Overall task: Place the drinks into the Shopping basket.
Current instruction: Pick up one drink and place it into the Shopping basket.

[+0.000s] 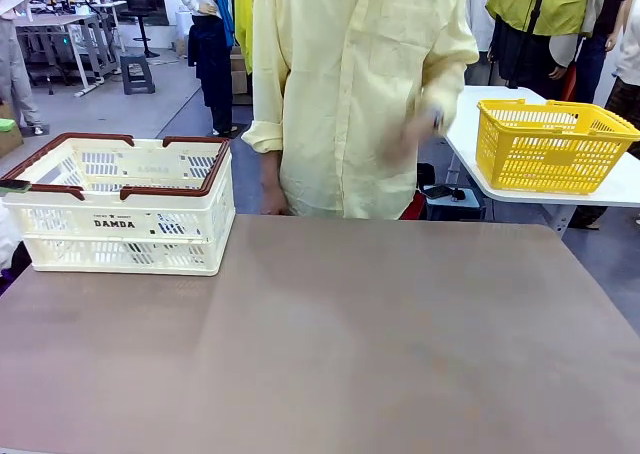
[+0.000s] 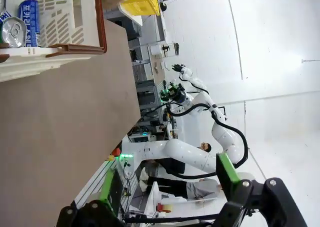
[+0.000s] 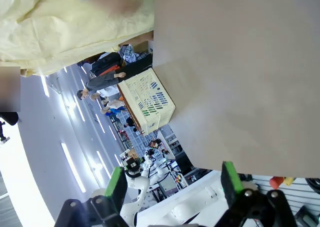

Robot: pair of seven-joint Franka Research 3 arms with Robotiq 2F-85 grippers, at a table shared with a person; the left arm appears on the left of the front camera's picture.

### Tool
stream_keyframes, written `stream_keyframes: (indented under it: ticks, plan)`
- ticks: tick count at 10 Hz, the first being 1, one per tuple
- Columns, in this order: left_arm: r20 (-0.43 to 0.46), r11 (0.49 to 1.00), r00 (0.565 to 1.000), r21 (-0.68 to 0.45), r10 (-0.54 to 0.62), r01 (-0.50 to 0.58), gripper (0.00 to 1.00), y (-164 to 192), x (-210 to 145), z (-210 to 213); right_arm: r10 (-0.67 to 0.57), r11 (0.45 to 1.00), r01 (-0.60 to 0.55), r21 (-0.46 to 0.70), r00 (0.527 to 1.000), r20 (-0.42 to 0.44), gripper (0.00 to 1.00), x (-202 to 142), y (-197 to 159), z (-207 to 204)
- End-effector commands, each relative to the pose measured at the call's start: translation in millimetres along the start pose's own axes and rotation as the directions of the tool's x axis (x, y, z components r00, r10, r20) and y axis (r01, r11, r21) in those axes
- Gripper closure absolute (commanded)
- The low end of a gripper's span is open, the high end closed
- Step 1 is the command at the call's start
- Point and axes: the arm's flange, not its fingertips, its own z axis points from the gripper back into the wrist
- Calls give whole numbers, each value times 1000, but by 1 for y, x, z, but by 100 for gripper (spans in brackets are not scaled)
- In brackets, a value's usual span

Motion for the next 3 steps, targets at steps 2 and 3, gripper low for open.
stream_keyframes:
  ticks: [2,3]
  plan:
    - [-10,1000,1000,0,11,-11,0,0,-5,0,-15,1000,15,-12,1000,-11,0,-3,3,3]
    - [-10,1000,1000,0,11,-11,0,0,-5,0,-15,1000,15,-12,1000,-11,0,-3,3,3]
